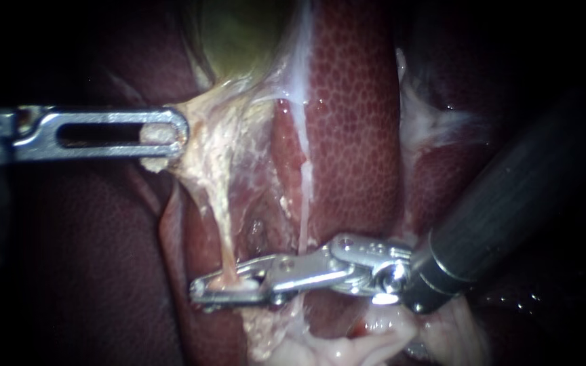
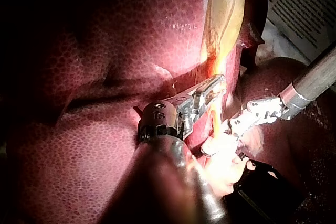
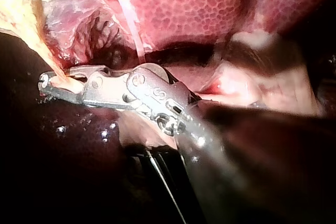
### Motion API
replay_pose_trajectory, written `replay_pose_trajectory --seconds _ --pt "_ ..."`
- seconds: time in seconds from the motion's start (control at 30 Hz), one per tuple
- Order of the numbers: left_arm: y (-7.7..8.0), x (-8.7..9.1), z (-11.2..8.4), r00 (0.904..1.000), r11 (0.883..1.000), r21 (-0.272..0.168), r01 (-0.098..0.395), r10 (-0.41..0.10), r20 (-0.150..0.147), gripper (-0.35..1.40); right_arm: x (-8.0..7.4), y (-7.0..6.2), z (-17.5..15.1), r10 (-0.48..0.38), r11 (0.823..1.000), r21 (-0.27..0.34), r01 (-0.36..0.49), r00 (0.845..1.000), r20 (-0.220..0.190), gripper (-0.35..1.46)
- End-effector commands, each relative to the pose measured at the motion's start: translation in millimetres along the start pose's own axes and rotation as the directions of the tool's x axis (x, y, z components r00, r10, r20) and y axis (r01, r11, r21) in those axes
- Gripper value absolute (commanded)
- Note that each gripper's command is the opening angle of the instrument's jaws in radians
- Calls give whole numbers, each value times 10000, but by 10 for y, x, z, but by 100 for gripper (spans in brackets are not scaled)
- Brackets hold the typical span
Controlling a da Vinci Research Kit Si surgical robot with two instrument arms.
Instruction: Going back second clip left tube
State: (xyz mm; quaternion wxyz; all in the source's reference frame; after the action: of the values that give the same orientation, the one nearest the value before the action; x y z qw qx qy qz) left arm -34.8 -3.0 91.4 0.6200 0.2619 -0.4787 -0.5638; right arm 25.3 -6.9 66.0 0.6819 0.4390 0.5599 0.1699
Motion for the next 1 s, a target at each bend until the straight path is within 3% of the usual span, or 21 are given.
replay_pose_trajectory --seconds 0.03,0.33,0.37,0.4,0.47,0.57,0.77,1.0 --pt "0 0 -1 10000 10000 5 2 -2 -1 -35 1 0 0 3 10000 21 -3 10000 -1 -35" --pt "0 0 0 10000 10000 5 3 -3 -1 -35 6 -4 0 15 10000 49 -15 10000 -6 -35" --pt "0 0 0 10000 10000 5 3 -3 -1 -35 7 -4 2 14 10000 51 -14 10000 -7 -22" --pt "0 0 -1 10000 10000 5 3 -3 -1 -35 9 -4 5 -577 9983 28 577 9983 -28 5" --pt "0 0 0 10000 10000 5 3 -3 -1 -35 13 -4 9 -1000 9949 -143 996 9944 -354 39" --pt "0 0 -1 10000 10000 3 4 -4 0 -35 18 0 11 -1232 9914 -532 1197 9900 -686 55" --pt "0 0 -1 10000 10000 4 4 -4 -1 -35 23 5 2 -1516 9861 -807 1451 9851 -808 60" --pt "0 0 -2 10000 10000 5 4 -4 -2 -35 26 2 -22 -1847 9807 -799 1784 9796 -789 60"
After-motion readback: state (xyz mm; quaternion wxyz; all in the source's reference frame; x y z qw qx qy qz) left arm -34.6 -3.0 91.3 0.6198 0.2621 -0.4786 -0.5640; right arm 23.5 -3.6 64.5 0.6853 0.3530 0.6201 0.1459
